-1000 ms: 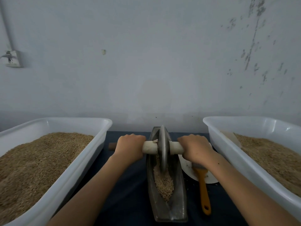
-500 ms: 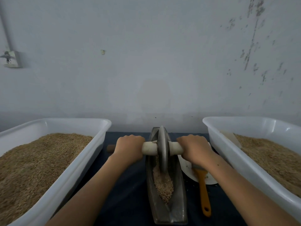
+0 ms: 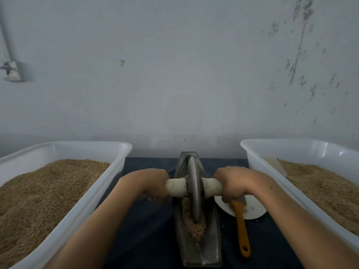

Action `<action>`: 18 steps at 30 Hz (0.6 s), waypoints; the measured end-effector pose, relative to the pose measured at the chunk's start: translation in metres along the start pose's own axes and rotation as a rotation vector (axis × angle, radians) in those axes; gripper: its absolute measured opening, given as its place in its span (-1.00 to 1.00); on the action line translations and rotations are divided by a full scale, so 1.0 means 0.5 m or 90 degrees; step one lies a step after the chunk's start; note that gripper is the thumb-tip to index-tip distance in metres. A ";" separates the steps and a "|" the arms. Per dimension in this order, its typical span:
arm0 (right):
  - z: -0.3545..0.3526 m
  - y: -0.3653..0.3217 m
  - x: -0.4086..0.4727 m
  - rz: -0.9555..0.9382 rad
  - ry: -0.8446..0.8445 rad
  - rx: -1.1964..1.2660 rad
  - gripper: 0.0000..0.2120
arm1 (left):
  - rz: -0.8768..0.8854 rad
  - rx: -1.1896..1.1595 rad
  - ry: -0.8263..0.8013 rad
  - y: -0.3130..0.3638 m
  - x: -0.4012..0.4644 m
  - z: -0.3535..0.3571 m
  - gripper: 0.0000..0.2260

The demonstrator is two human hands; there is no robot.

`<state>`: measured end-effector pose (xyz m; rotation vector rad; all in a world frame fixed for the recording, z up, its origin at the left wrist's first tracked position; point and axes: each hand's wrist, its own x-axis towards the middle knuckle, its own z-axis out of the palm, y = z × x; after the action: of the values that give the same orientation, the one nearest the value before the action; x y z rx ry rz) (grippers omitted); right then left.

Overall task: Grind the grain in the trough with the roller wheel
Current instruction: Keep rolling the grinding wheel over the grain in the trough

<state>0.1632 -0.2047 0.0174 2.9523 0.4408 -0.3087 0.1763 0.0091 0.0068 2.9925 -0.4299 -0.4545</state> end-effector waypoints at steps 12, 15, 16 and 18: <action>0.040 0.009 0.038 0.021 0.269 -0.035 -0.80 | -0.046 0.189 0.336 0.003 0.036 0.031 -0.75; 0.016 0.008 0.024 0.001 0.122 -0.034 -0.71 | -0.033 0.138 0.185 -0.001 0.023 0.014 -0.72; 0.010 0.007 0.019 -0.002 0.077 -0.026 -0.71 | -0.028 0.105 0.129 -0.002 0.019 0.010 -0.75; 0.003 0.004 0.013 -0.005 0.022 -0.008 -0.73 | -0.011 0.031 0.040 -0.006 0.013 0.005 -0.89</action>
<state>0.1696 -0.2052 0.0147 2.9486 0.4576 -0.2563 0.1823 0.0098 0.0023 3.0499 -0.4155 -0.3551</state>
